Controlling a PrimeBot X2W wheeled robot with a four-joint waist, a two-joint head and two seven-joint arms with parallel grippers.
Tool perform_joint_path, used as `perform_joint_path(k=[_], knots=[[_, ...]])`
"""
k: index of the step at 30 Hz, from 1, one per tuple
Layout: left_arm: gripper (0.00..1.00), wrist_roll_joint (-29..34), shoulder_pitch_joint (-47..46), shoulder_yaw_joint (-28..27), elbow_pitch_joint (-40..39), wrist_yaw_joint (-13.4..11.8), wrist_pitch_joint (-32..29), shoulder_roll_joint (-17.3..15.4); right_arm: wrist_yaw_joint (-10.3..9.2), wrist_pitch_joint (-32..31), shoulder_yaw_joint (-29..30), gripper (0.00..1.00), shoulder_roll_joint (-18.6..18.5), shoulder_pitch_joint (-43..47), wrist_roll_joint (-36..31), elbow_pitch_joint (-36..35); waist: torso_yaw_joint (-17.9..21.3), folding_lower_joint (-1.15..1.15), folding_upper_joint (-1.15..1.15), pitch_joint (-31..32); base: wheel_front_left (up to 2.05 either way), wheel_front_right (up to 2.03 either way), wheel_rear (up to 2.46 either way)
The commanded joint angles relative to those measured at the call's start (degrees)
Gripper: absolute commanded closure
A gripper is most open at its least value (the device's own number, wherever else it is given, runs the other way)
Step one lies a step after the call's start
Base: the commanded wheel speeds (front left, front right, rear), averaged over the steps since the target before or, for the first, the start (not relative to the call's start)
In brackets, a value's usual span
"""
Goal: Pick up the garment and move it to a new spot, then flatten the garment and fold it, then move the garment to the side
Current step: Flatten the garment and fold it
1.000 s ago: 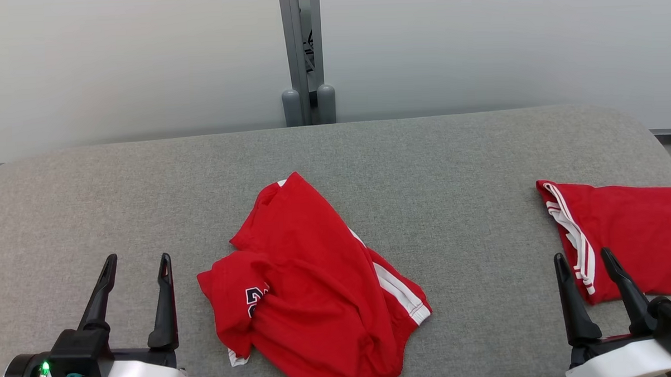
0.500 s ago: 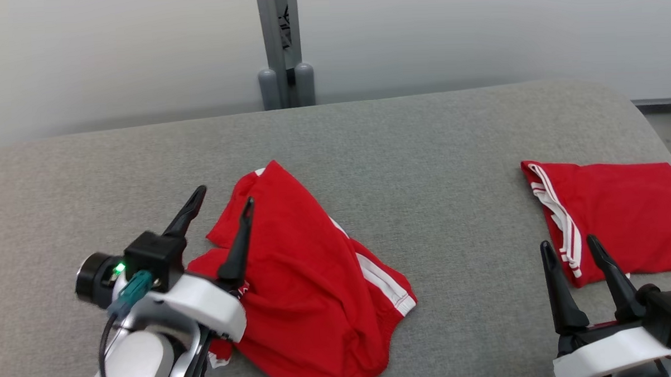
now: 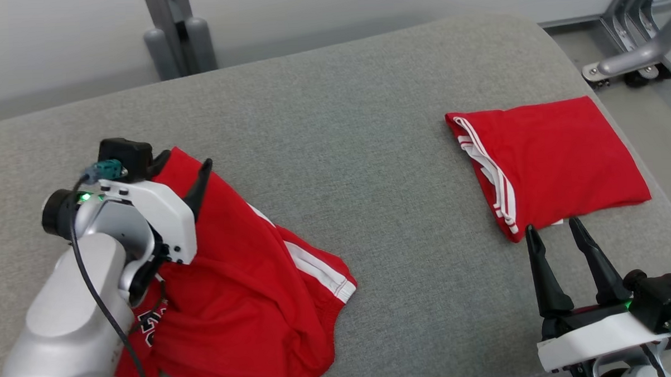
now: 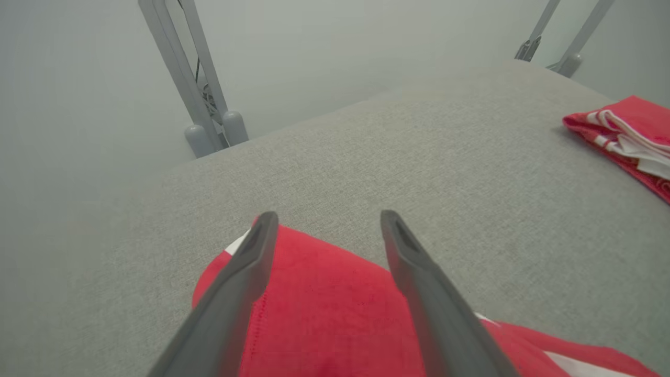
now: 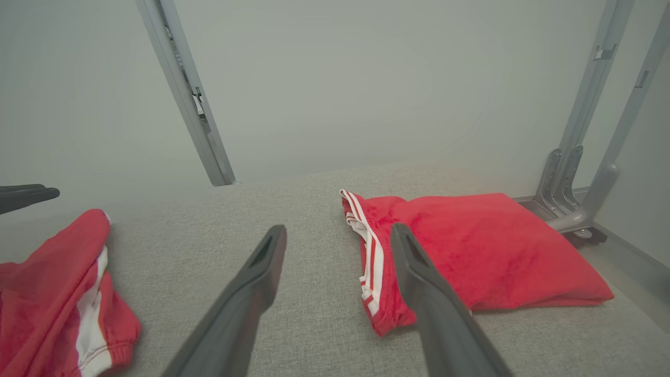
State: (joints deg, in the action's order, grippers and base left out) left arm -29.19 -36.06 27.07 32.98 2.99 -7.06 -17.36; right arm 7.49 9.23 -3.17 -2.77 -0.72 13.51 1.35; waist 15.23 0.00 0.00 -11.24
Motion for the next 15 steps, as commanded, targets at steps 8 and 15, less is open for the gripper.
perform_joint_path(k=[8, 15], knots=[[0.0, -2.3, -8.3, -1.5, 13.8, 2.7, -1.5, -2.9, 0.02, 2.7, -1.1, 0.0, -0.3, -2.8, 1.9, 2.6, 4.4, 0.0, 0.0, -5.6, 0.0, 0.0, 0.0], [1.0, -4.3, -11.1, 0.3, 18.8, 4.2, -2.9, -2.2, 0.02, 4.0, -1.0, 0.0, -0.3, -3.7, 2.5, 4.4, 3.9, 0.0, 0.0, -6.6, 0.0, 0.0, 0.0]])
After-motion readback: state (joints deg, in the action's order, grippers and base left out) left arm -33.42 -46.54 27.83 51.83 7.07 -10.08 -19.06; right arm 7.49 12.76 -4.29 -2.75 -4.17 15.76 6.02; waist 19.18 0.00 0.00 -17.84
